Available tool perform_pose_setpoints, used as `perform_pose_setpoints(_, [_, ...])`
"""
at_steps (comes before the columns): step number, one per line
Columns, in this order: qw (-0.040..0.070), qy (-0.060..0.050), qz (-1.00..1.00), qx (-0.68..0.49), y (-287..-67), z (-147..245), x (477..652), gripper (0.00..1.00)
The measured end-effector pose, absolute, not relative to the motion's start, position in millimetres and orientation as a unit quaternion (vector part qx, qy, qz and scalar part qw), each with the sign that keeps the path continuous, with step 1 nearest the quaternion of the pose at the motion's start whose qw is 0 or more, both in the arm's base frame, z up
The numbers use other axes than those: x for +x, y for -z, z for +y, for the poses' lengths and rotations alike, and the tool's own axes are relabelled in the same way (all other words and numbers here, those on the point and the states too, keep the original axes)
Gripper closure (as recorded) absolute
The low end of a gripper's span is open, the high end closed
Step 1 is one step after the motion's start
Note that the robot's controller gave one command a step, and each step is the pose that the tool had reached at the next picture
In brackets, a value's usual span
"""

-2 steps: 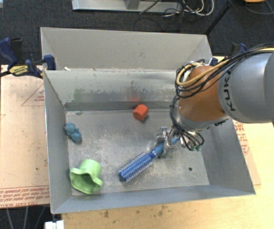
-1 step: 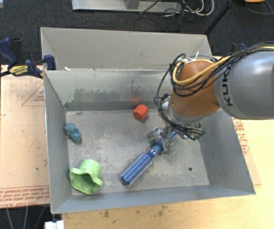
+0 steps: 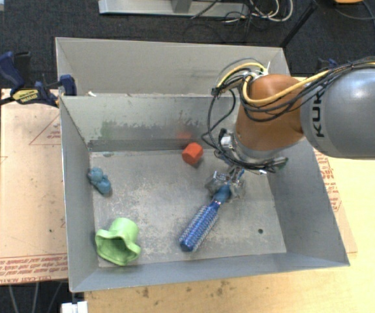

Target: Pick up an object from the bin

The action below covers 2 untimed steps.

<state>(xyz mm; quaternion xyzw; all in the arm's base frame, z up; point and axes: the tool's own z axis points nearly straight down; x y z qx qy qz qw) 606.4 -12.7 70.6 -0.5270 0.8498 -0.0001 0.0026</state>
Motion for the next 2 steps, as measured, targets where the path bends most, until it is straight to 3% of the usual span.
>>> perform_pose_setpoints(1, [0.004, 0.002, 0.854, -0.52, -192, -34, 593.7, 1.0])
perform_pose_setpoints(2, [0.006, 0.001, 0.841, -0.541, -280, 32, 581.5, 1.0])
